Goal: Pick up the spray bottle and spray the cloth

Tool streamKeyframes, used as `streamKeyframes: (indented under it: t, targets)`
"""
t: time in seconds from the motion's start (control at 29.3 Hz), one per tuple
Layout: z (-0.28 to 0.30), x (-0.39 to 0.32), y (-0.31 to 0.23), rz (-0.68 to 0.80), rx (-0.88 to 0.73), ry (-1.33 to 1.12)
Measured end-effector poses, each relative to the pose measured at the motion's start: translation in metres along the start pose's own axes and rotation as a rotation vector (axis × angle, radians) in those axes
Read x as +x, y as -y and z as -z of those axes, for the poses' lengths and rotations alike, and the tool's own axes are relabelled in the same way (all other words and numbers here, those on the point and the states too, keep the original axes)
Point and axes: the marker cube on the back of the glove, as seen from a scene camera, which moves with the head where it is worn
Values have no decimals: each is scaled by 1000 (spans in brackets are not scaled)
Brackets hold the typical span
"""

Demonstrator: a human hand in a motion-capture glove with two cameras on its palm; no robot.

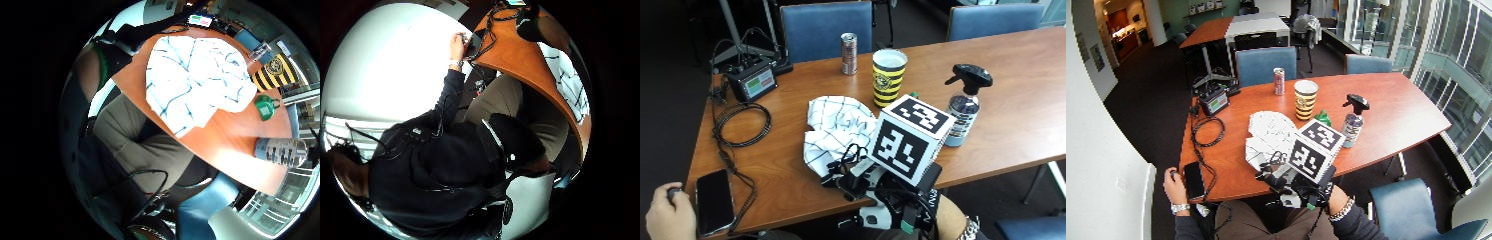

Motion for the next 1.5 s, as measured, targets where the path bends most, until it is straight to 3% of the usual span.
streamKeyframes:
  t: [0.75, 1.5]
  targets:
    - [5, 5, 6, 2, -8, -24]
    - [112, 108, 55, -100, 113, -147]
